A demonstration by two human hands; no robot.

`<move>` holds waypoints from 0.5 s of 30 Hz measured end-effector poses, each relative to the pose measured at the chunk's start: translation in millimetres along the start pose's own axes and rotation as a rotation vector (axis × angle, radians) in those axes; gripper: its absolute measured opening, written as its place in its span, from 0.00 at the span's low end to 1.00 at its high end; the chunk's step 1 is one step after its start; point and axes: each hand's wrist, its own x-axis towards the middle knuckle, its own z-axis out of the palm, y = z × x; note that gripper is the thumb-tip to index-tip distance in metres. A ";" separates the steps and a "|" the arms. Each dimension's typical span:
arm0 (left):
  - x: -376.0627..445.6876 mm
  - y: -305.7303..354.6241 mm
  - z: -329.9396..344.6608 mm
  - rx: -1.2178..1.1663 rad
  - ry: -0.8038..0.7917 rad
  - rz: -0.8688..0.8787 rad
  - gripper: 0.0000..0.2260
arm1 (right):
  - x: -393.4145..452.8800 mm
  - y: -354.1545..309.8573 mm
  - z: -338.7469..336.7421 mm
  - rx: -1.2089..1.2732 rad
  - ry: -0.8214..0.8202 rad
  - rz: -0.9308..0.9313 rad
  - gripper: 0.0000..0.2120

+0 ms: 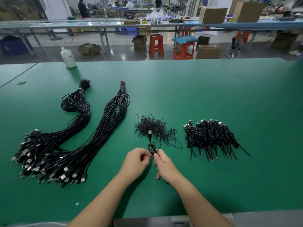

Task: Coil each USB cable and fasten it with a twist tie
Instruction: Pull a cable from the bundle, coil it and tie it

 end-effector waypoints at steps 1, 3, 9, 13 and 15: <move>-2.6 1.5 -0.6 0.169 0.065 0.084 0.03 | 0.9 -1.0 0.7 0.017 0.004 0.016 0.12; -7.5 2.8 -2.1 0.461 0.209 0.397 0.02 | 2.0 -3.3 0.7 0.063 -0.012 0.045 0.14; -0.4 7.8 -19.9 0.631 0.107 0.822 0.10 | 2.1 -6.7 -5.7 0.218 -0.160 0.065 0.14; 5.2 11.6 -19.7 0.410 0.042 0.508 0.07 | 1.1 -5.7 -4.1 0.178 -0.134 0.055 0.15; 7.6 11.6 -17.3 0.263 0.049 0.350 0.06 | -1.2 -2.8 -1.0 0.101 -0.079 0.035 0.16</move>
